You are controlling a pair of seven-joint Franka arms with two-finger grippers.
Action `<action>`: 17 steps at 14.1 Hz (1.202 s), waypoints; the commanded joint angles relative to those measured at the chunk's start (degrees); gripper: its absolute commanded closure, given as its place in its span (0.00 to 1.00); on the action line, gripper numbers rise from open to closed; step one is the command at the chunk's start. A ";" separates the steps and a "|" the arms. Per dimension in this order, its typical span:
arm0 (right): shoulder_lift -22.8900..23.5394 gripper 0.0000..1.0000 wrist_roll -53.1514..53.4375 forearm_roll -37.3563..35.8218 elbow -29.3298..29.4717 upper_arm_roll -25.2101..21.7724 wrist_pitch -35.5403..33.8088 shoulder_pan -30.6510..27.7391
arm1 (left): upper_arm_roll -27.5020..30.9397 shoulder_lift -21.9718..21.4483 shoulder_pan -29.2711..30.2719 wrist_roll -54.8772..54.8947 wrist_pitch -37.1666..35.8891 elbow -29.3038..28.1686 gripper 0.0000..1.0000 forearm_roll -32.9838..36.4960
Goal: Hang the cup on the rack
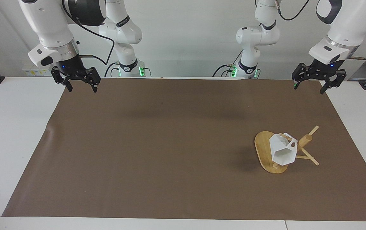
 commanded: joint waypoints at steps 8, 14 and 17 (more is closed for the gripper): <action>-0.94 0.00 -1.45 0.44 -1.02 0.32 0.31 -0.75 | -0.45 1.08 -0.43 -1.43 -1.61 2.44 0.00 -0.86; -0.94 0.00 -1.45 0.44 -1.02 0.32 0.31 -0.75 | -0.89 1.08 -0.52 -11.41 -3.98 3.23 0.00 -1.30; -0.94 0.00 -1.45 0.44 -1.02 0.32 0.31 -0.84 | -0.81 1.08 -0.17 -13.03 -4.69 3.23 0.00 -1.30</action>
